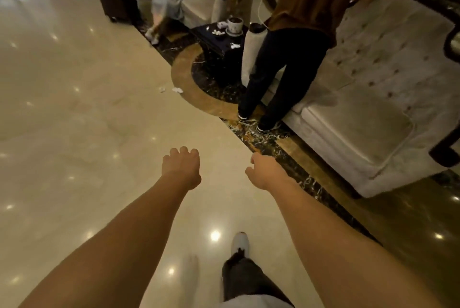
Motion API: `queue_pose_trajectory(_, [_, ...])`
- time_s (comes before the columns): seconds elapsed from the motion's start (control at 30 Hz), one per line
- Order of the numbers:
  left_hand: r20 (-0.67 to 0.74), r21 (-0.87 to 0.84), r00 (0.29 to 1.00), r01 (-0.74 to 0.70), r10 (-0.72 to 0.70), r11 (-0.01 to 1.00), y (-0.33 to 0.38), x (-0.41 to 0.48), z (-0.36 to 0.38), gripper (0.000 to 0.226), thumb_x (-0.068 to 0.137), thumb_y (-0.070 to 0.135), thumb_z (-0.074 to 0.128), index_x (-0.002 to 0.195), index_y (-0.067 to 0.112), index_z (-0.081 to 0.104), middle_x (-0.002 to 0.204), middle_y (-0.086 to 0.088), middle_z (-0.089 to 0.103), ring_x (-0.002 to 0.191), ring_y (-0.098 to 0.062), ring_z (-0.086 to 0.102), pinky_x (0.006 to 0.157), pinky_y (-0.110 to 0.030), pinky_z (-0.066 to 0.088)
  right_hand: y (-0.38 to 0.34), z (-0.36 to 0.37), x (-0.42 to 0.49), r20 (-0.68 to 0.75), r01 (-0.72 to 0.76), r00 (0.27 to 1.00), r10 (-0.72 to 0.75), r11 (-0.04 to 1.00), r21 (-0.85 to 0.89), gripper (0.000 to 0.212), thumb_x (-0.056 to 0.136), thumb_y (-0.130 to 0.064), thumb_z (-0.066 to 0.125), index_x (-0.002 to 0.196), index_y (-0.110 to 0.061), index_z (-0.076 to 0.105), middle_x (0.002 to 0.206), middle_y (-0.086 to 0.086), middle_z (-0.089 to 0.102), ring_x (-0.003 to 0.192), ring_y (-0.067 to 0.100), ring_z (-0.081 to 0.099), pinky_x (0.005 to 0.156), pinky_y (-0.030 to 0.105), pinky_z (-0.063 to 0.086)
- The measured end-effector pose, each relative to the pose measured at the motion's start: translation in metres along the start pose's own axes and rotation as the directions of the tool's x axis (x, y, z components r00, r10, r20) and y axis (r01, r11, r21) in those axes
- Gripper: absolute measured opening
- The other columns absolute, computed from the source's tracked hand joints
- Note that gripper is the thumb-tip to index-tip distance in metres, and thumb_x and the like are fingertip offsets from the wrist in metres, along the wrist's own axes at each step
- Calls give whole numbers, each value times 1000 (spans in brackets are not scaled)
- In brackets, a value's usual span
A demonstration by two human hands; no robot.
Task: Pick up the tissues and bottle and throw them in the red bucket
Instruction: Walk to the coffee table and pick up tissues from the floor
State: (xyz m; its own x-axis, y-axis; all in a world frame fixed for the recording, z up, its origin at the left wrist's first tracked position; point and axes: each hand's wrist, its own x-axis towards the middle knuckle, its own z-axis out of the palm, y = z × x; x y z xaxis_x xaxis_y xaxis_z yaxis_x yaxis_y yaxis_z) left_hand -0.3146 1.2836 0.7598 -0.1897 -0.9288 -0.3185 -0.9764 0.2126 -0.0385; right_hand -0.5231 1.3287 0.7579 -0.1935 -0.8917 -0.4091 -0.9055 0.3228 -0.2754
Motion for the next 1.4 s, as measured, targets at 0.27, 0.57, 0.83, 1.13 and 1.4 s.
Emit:
queue_pose_trajectory(0.27, [99, -14, 984, 150, -148, 989, -105, 176, -23, 45, 85, 25, 52, 128, 14, 46, 127, -9, 50, 118, -30, 45, 83, -36, 39, -125, -10, 207, 112, 182, 978, -178, 983, -28, 41, 96, -27, 45, 134, -10, 44, 129, 16, 54, 108, 34, 57, 79, 37, 47])
queue_pose_trajectory(0.57, [239, -124, 934, 302, -267, 945, -205, 370, -95, 49, 87, 30, 52, 132, 12, 43, 132, -12, 48, 125, -33, 42, 94, -42, 43, -271, -77, 430, 204, 304, 936, -288, 952, -47, 41, 94, -24, 47, 132, -8, 46, 130, 18, 54, 111, 35, 56, 89, 40, 51])
queue_pose_trajectory(0.83, [333, -126, 908, 309, -253, 943, -317, 573, -111, 54, 88, 34, 53, 137, 13, 41, 137, -14, 46, 127, -36, 41, 99, -45, 42, -395, -103, 634, 194, 327, 932, -306, 941, -89, 40, 95, -26, 47, 132, -11, 46, 129, 18, 54, 110, 35, 57, 88, 41, 50])
queue_pose_trajectory(1.13, [450, -113, 881, 215, -143, 970, -453, 822, -129, 47, 87, 29, 53, 130, 10, 47, 128, -14, 54, 118, -35, 50, 93, -41, 46, -520, -112, 862, 247, 172, 957, -153, 984, -55, 43, 94, -31, 49, 134, -14, 47, 129, 15, 57, 114, 33, 54, 83, 36, 45])
queue_pose_trajectory(1.4, [512, -203, 859, 102, 17, 974, -488, 1003, -151, 49, 88, 32, 52, 132, 10, 48, 127, -15, 56, 112, -33, 56, 85, -37, 49, -561, -119, 1020, 331, 29, 943, -41, 999, 43, 38, 94, -29, 50, 128, -14, 53, 130, 14, 57, 109, 30, 54, 82, 31, 43])
